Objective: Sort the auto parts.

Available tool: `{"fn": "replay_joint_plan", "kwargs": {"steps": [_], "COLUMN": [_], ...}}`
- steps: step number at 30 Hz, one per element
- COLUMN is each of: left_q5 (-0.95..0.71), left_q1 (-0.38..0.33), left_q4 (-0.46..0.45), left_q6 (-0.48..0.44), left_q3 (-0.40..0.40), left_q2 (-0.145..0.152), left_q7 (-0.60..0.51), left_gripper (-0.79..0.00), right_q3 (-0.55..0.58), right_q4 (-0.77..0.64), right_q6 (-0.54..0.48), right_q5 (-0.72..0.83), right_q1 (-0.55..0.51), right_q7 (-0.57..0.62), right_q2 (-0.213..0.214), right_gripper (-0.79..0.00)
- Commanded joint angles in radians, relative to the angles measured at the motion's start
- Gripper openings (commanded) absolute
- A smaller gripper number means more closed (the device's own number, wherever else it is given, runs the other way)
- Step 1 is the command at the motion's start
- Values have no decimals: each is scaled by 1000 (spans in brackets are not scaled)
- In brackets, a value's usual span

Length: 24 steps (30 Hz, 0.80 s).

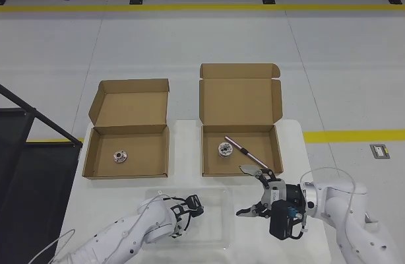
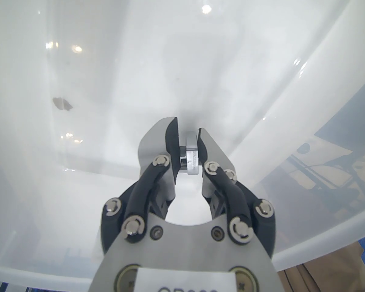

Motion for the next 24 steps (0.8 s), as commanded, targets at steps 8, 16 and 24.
{"fn": "replay_joint_plan", "kwargs": {"steps": [8, 16, 24], "left_q5": [-53, -111, -18], "left_q1": [55, 207, 379], "left_q4": [-185, -480, -551], "left_q6": [-37, -63, -149], "left_q3": [-167, -467, -778], "left_q2": [57, 158, 230], "left_q7": [-54, -128, -85], "left_gripper": [-785, -785, -785], "right_q3": [0, 0, 0], "right_q4": [0, 0, 0], "right_q6": [0, 0, 0], "right_q5": [0, 0, 0], "right_q1": [0, 0, 0], "right_q7": [0, 0, 0], "right_q2": [0, 0, 0], "right_gripper": [0, 0, 0]}}
